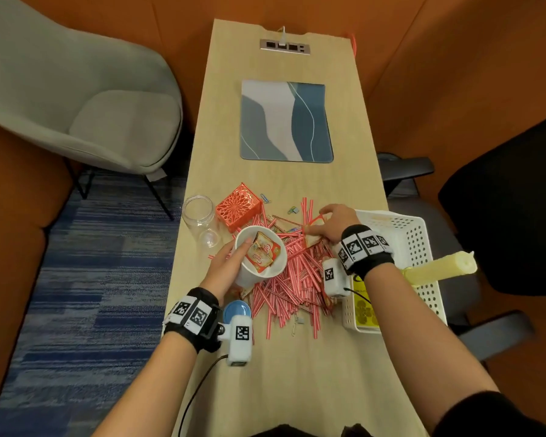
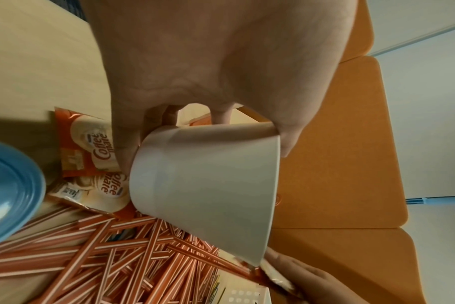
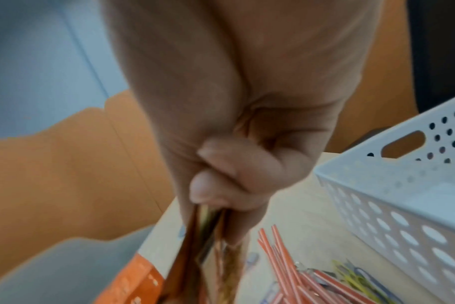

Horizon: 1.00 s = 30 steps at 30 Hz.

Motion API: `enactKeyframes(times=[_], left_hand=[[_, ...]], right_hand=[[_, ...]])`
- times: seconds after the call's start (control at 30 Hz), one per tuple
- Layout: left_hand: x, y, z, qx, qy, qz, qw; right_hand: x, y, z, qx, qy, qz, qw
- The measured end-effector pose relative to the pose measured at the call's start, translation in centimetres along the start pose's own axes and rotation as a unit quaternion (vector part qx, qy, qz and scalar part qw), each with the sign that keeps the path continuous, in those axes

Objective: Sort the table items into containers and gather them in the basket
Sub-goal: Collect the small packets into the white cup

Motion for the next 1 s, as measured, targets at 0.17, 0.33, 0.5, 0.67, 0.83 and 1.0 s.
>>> enactKeyframes(times=[0.17, 0.33, 0.5, 0.67, 0.83, 1.0], left_hand=[[0.5, -0.3, -1.9, -0.018, -0.001, 0.001, 1.0], [1.3, -0.8, -3.9, -0.039, 0.001, 0.01, 0.999], [2.9, -2.1, -5.5, -0.048, 0.006, 0.048, 0.998], [5.7, -3.8, -6.7, -0.033, 0.052, 0.046, 0.997], [8.7, -4.1, -7.6, -0.043, 0.093, 0.057, 0.993], [9.5, -4.5, -7.5, -0.052, 0.088, 0.095, 0.99]], right_hand=[[2.4, -3.3, -4.4, 0.1, 0.011, 0.159, 0.982], [-2.5, -6.5, -10.1, 0.167, -0.118, 0.171, 0.964], [-7.4, -8.6, -14.2, 0.283, -0.094, -0.075, 0.951], [-9.4, -9.5, -17.3, 0.314, -0.035, -0.032, 0.948], [-12.1, -9.7, -19.0, 0.383, -0.036, -0.007, 0.923], [-13.7, -11.3, -20.1, 0.425, -0.015, -0.127, 0.896]])
Point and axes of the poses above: each hand's wrist, its own z-axis towards the middle knuckle, its own x-axis out of the back of the hand, y = z × x, the point moved 9 cm from there along z, towards the middle knuckle, and after that the axes turned 7 degrees about y, right-handed, at the moved point
